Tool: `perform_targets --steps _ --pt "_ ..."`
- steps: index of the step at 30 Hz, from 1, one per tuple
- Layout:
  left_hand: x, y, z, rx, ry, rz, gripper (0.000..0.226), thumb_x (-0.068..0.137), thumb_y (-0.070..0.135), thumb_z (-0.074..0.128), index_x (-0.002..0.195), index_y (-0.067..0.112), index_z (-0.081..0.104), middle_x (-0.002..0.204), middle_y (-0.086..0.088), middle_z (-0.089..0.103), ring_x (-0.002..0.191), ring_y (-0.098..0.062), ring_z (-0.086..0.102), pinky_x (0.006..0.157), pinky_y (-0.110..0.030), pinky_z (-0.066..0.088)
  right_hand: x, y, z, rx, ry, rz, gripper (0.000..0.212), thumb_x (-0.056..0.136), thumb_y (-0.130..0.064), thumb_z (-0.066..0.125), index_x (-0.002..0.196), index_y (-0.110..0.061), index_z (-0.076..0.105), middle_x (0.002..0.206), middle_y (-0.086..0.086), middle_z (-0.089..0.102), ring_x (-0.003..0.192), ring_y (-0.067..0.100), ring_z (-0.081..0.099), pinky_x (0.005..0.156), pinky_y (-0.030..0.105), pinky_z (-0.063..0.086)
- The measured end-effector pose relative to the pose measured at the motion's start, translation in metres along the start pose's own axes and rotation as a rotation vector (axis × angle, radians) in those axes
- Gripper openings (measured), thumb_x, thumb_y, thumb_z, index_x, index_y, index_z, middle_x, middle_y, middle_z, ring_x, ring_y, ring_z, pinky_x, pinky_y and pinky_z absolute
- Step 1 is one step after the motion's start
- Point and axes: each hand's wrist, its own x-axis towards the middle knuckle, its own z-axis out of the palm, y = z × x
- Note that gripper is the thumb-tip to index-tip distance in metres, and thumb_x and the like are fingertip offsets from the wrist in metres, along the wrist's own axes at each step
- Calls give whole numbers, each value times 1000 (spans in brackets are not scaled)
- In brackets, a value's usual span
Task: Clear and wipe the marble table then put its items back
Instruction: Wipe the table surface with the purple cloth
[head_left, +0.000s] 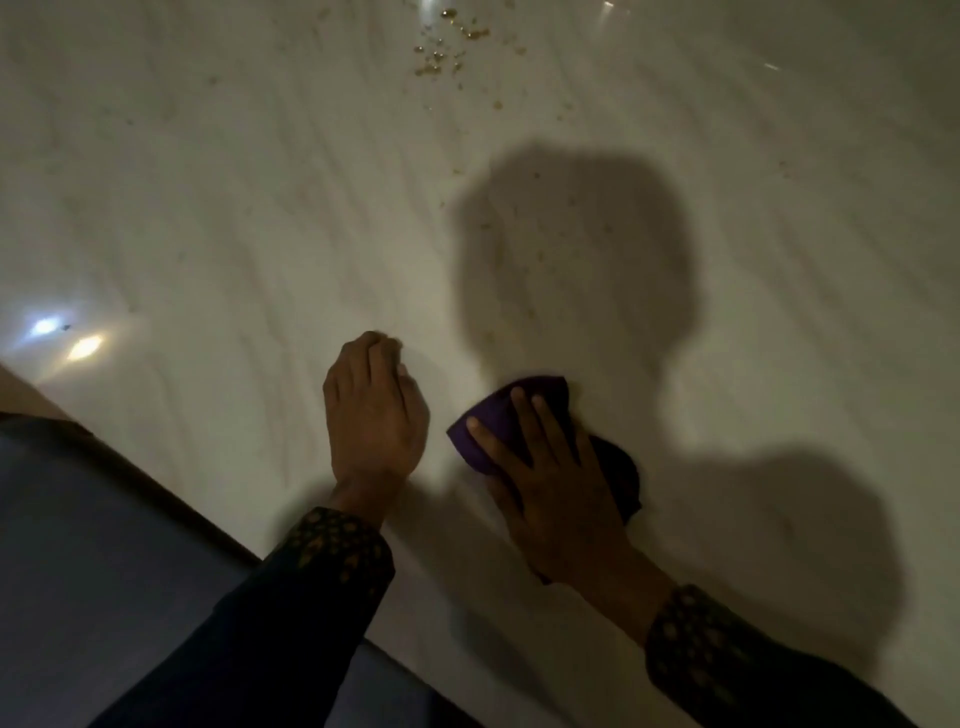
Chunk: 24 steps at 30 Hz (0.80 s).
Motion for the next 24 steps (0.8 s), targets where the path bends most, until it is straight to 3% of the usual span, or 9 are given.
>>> perform_targets --steps 3,6,9,14,18,21,24 --pt "2 -2 -1 -20 -21 -5 27 91 7 44 115 4 55 120 -11 55 109 -29 51 95 -42 42 57 -1 -6 37 13 4 53 100 -46 29 152 -39 18 162 7 9 149 28 7 116 50 12" --pt "5 -5 -2 -80 -24 11 27 90 8 40 113 4 55 117 -11 56 104 -28 52 90 -44 43 106 -17 -8 60 -6 19 54 102 -45 27 153 -39 11 163 9 2 149 30 0 117 53 9" --pt "4 -6 -4 -142 -4 -2 27 92 9 38 111 5 56 116 -9 57 104 -26 54 90 -44 44 100 -11 -12 70 1 -5 53 102 -45 28 153 -39 14 163 6 2 149 28 1 117 51 10" --pt "7 -9 -1 -184 4 -29 26 93 8 41 111 6 59 117 -7 59 107 -24 55 95 -41 44 39 66 -20 -8 23 -12 52 100 -49 24 151 -43 16 162 3 9 149 25 8 116 50 14" --pt "2 -13 -12 -306 -24 -11 28 98 10 42 121 6 58 125 -7 59 116 -21 54 102 -35 41 68 122 -37 -69 54 92 54 99 -53 19 152 -40 18 162 7 12 148 30 11 116 56 17" --pt "-8 -44 -27 -216 -68 39 38 100 18 38 131 3 53 135 -13 55 126 -26 51 107 -41 40 107 105 -34 -43 107 204 57 98 -52 20 153 -35 20 160 16 12 147 35 10 115 58 13" --pt "-26 -70 -31 -35 13 -161 42 99 21 37 135 2 49 141 -17 50 130 -32 46 111 -44 36 92 43 -13 -26 112 99 55 98 -45 25 152 -33 22 159 20 16 147 37 14 113 58 20"
